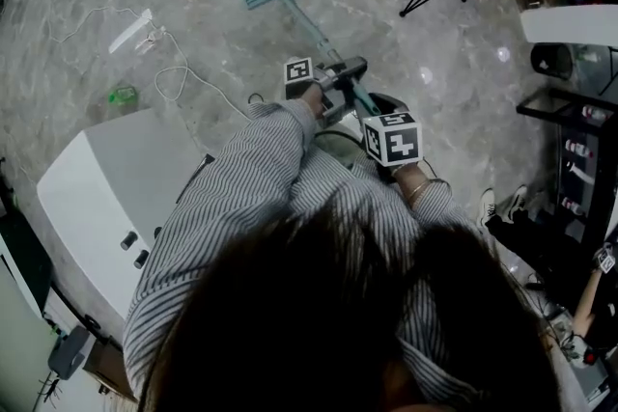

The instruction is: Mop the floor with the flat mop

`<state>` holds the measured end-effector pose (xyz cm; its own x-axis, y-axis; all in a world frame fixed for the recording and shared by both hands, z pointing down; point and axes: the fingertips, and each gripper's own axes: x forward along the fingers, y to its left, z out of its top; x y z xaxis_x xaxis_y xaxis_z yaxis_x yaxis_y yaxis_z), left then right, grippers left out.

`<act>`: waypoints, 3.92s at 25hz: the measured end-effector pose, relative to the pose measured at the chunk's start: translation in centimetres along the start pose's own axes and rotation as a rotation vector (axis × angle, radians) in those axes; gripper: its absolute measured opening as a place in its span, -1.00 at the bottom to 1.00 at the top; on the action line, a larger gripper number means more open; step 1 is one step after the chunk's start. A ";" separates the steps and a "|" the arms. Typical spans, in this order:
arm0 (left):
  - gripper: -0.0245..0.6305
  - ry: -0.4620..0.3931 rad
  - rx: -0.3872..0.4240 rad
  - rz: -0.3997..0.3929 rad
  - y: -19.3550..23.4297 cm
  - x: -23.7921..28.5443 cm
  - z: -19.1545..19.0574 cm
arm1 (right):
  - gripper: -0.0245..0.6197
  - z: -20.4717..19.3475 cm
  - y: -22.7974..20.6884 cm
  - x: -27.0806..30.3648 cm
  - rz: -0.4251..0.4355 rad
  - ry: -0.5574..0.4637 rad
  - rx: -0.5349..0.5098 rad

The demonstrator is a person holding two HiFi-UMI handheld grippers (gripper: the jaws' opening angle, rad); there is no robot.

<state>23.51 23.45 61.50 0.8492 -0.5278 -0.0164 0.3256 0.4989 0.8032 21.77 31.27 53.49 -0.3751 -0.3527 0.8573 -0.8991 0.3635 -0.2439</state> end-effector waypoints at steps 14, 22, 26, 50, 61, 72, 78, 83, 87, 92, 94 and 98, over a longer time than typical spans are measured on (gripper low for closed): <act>-0.69 0.069 0.024 0.069 0.8 -0.8 -0.8 | -0.57 -0.9 0.8 -0.1 0.007 0.024 -0.017; -0.69 0.059 0.028 0.081 -0.4 -0.6 2.4 | -0.56 1.3 1.0 2.3 0.016 0.080 -0.071; -0.69 0.078 0.032 0.087 -2.2 0.0 5.9 | -0.56 4.5 0.9 4.7 0.005 0.088 -0.068; -0.59 0.085 0.071 0.063 -33.9 0.3 46.2 | -0.56 49.3 8.7 29.0 -0.004 0.000 0.017; -0.58 -0.196 0.049 -0.048 -42.7 1.5 60.8 | -0.56 62.9 8.3 37.7 0.027 0.006 -0.014; -0.58 -0.244 0.069 0.005 -52.6 6.3 75.9 | -0.56 79.2 6.1 46.7 0.078 0.045 -0.066; -0.57 -0.339 0.066 -0.088 -58.6 7.7 83.2 | -0.56 87.7 5.9 50.5 0.107 0.021 -0.069; -0.57 -0.368 0.069 -0.124 -60.4 8.4 85.8 | -0.56 90.5 5.4 51.8 0.118 0.014 -0.087; -0.57 -0.374 0.071 -0.112 -59.4 8.7 85.0 | -0.56 89.3 4.8 51.4 0.115 0.028 -0.093; -0.57 -0.350 0.054 -0.101 -55.9 8.2 80.8 | -0.56 84.4 4.4 49.2 0.111 0.043 -0.086; -0.57 -0.336 0.055 -0.081 -54.4 7.9 78.9 | -0.57 82.3 4.2 48.2 0.103 0.035 -0.070; -0.57 -0.278 0.058 -0.035 -50.3 7.4 74.0 | -0.57 76.7 3.8 45.4 0.086 0.027 -0.030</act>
<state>-17.36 -56.45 65.08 0.6886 -0.7162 0.1130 0.3215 0.4413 0.8378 -16.00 -49.52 56.71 -0.4441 -0.2954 0.8459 -0.8565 0.4172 -0.3039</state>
